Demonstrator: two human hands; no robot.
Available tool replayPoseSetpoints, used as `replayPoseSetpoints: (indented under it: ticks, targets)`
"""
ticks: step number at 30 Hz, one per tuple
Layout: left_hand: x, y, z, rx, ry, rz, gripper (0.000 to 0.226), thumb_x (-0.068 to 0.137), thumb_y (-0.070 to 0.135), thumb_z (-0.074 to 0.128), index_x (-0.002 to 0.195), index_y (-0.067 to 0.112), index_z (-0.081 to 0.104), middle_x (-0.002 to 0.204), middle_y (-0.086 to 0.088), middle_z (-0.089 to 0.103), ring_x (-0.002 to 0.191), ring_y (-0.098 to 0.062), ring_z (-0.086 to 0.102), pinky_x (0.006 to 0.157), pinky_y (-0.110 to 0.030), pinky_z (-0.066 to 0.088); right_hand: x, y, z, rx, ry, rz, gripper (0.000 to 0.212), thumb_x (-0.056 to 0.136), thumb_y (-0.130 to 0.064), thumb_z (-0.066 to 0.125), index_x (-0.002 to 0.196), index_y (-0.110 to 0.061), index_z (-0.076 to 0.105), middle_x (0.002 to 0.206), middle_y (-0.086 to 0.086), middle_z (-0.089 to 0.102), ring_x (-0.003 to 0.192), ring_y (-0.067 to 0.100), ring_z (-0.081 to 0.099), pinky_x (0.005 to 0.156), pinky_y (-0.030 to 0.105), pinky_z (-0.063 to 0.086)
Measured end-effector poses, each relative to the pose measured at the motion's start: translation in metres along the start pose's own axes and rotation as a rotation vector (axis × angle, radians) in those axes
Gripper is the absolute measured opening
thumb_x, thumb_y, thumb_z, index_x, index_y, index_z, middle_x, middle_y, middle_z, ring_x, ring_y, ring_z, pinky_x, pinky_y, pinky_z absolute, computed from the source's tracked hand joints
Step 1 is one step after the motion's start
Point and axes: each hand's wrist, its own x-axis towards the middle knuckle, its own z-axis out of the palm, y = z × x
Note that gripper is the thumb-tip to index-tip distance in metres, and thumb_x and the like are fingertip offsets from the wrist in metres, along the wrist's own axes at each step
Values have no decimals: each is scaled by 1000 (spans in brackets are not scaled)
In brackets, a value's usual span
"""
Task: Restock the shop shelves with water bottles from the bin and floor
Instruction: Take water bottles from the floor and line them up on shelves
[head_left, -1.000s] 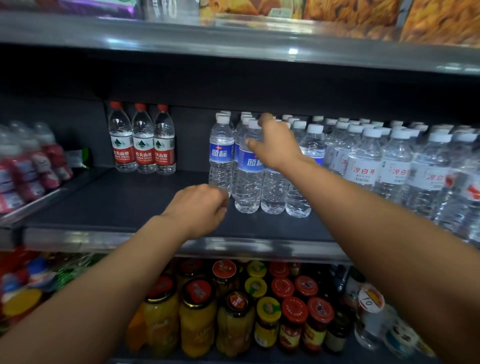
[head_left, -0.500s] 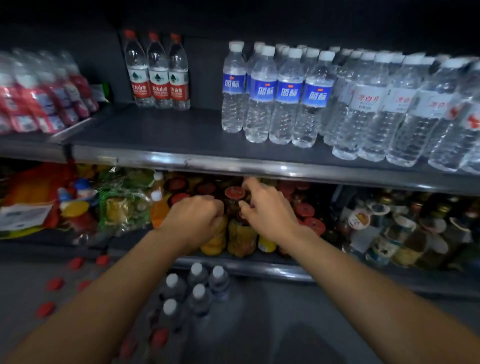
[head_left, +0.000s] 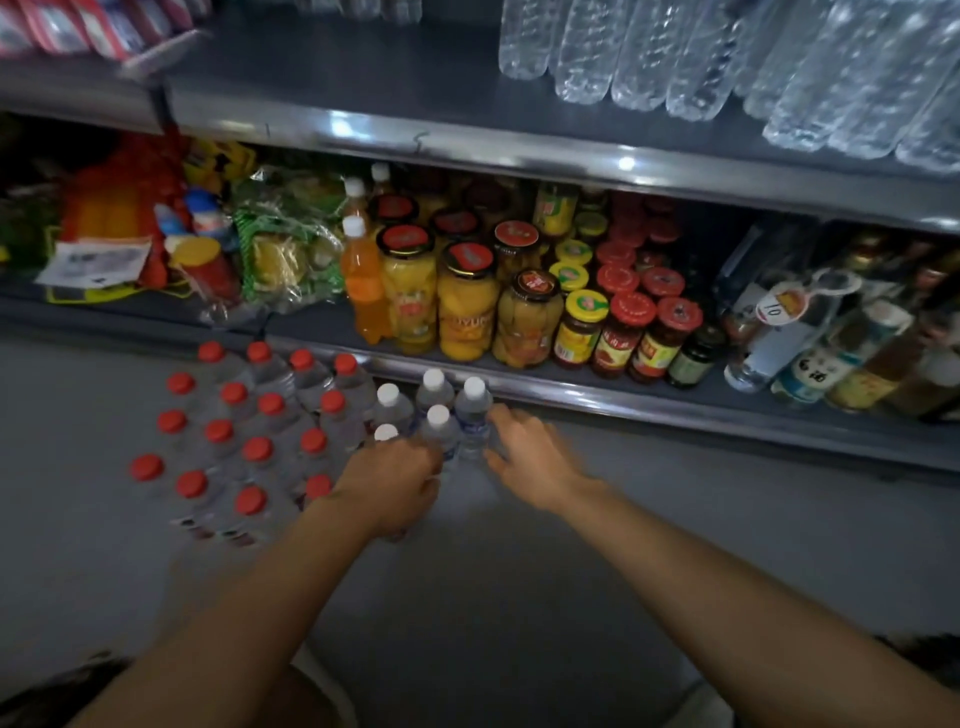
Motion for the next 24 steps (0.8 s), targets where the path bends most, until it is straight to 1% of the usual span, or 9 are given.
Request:
replayPoseSetpoints:
  ticks: [3, 7, 9, 11, 14, 17, 19, 22, 24]
  targets:
    - [0, -1, 15, -54, -38, 21, 21, 92, 29, 45, 104, 17, 58, 119, -8, 58, 107, -30, 57, 84, -38, 49, 3, -2, 16, -15, -41, 10, 43, 93, -26, 52, 131, -12, 37, 125, 16, 55, 107, 42, 56, 77, 42, 47]
    - [7, -5, 24, -91, -61, 3, 21, 93, 29, 46, 106, 18, 57, 117, -7, 58, 105, -29, 58, 82, -39, 49, 22, -6, 27, -28, -64, -12, 34, 92, -24, 52, 121, -10, 41, 120, 17, 57, 103, 41, 57, 69, 39, 42]
    - [12, -8, 26, -89, -71, 4, 22, 93, 29, 45, 107, 17, 57, 116, -7, 59, 105, -29, 58, 83, -40, 50, 36, -7, 32, -26, -82, -26, 36, 92, -24, 53, 123, -9, 40, 122, 18, 56, 104, 41, 57, 70, 40, 44]
    - [18, -12, 28, -94, -69, 9, 21, 93, 28, 45, 104, 16, 58, 114, -7, 61, 103, -29, 59, 82, -39, 50, 50, -8, 36, -24, -104, -40, 39, 92, -22, 53, 126, -10, 39, 124, 18, 54, 105, 41, 56, 74, 44, 48]
    - [29, -19, 30, -92, -62, 20, 19, 94, 26, 44, 100, 14, 58, 111, -8, 62, 100, -29, 59, 78, -38, 49, 70, -6, 41, -23, -137, -56, 48, 90, -20, 55, 134, -13, 36, 127, 18, 53, 108, 43, 54, 76, 44, 48]
    - [38, -25, 34, -93, -85, 19, 23, 95, 27, 44, 105, 14, 59, 115, -9, 62, 104, -30, 59, 82, -39, 50, 85, -3, 47, -57, -192, -74, 55, 90, -21, 55, 139, -16, 31, 127, 19, 53, 107, 43, 54, 77, 45, 49]
    - [42, -28, 38, -98, -93, 16, 21, 95, 27, 43, 102, 14, 58, 114, -9, 62, 104, -31, 59, 83, -39, 50, 93, -2, 52, -78, -230, -87, 58, 91, -21, 56, 142, -18, 28, 125, 20, 53, 106, 44, 55, 78, 48, 51]
    - [46, -30, 45, -100, -119, 32, 21, 94, 26, 44, 104, 14, 58, 116, -9, 61, 106, -31, 58, 84, -39, 49, 104, -1, 59, -82, -253, -120, 60, 91, -22, 57, 143, -21, 26, 121, 21, 54, 103, 43, 56, 74, 46, 51]
    - [48, -31, 48, -88, -128, 47, 23, 94, 26, 44, 108, 13, 58, 118, -8, 60, 109, -30, 57, 86, -40, 49, 110, 0, 62, -73, -245, -141, 58, 91, -24, 58, 141, -21, 29, 119, 20, 56, 102, 41, 57, 68, 41, 48]
